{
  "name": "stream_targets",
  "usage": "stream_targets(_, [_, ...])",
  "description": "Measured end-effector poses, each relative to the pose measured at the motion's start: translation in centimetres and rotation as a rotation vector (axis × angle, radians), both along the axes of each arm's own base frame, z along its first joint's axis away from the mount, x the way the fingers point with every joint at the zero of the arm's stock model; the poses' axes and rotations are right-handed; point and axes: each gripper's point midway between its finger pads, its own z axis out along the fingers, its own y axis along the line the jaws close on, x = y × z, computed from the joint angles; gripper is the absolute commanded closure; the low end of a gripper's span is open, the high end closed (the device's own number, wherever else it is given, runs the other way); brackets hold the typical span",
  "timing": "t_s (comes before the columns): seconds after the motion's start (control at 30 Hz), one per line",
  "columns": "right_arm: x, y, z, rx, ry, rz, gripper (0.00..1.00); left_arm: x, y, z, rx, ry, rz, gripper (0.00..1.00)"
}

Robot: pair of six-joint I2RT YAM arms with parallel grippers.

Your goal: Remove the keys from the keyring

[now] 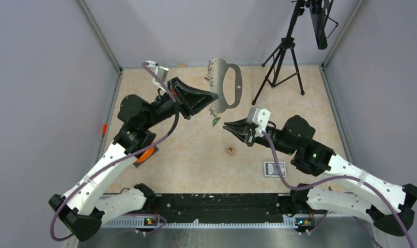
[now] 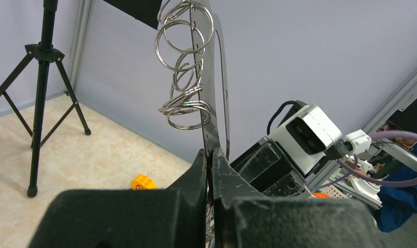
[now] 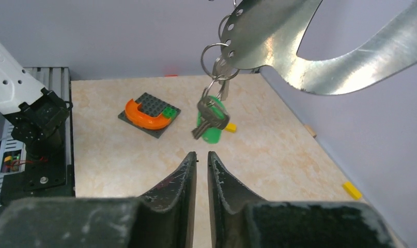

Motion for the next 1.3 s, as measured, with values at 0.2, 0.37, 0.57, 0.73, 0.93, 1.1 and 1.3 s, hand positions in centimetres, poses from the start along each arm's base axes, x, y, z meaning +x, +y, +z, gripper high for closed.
stream_targets(0.2, [-1.4, -0.6, 0.2, 0.082, -0.117, 0.054, 0.64, 0.0, 0.0, 0.0, -0.002, 0.001, -0.002, 1.00])
stream_targets(0.37, [-2.2, -0.4, 1.5, 0.142, -0.205, 0.097, 0.65, -0.1, -0.1, -0.1, -0.004, -0.001, -0.010, 1.00])
stream_targets(0.57, [-2.2, -0.2, 3.0, 0.184, -0.273, 0.105, 0.67, -0.4, -0.1, 0.0, -0.007, 0.001, -0.024, 1.00])
stream_targets(0.73, [-1.9, 0.6, 2.4, 0.164, -0.284, 0.115, 0.68, -0.5, -0.1, 0.1, -0.013, -0.006, -0.032, 1.00])
stream_targets(0.93, [-1.6, 1.1, 1.8, 0.142, -0.284, 0.119, 0.68, -0.6, -0.1, 0.2, -0.018, -0.011, -0.037, 1.00])
stream_targets(1.1, [-1.6, 1.2, 1.9, 0.143, -0.293, 0.119, 0.68, -0.7, -0.1, 0.2, -0.017, -0.013, -0.040, 1.00])
stream_targets(1.3, [-1.7, 1.3, 2.4, 0.148, -0.303, 0.131, 0.68, -0.8, -0.2, 0.2, -0.017, -0.015, -0.044, 1.00])
